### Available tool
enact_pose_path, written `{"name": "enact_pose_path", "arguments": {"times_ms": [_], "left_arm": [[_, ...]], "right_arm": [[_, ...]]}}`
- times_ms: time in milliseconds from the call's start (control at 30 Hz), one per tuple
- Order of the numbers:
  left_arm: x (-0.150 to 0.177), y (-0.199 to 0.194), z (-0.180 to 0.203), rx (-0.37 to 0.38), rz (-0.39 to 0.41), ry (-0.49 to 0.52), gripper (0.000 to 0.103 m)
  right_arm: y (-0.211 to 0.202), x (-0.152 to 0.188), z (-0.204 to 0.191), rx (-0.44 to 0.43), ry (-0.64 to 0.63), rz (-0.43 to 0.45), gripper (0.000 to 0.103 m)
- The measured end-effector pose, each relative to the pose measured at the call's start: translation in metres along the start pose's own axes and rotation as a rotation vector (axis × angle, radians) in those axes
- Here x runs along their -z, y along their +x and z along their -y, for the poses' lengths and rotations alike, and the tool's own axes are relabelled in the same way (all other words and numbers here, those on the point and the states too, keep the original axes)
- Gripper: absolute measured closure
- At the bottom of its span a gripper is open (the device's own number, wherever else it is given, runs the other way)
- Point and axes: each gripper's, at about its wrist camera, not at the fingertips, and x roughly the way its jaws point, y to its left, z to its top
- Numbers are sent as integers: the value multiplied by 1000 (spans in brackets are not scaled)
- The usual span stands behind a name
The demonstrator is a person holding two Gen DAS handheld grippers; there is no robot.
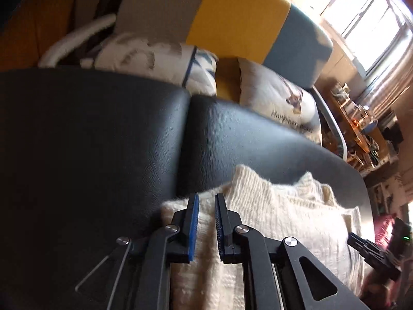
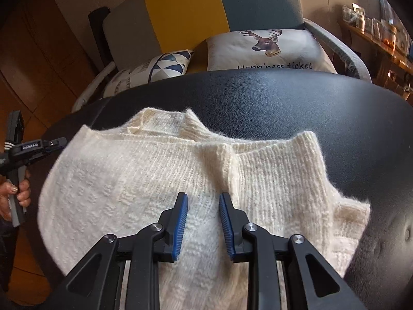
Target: Fold clothes
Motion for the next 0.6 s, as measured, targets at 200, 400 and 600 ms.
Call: {"name": "enact_pose_path", "arguments": {"times_ms": [200,400,600], "left_arm": [[41,-39,89,164,24,237,60],[92,-10,225,338,-106,511,60],[112,22,311,382,-187,659,60]], "right_arm": [[-91,68,72,-275,161,27,59],[-109,148,122,-378,238,-115,53],[-98,140,120,-488,149,-70,52]]}}
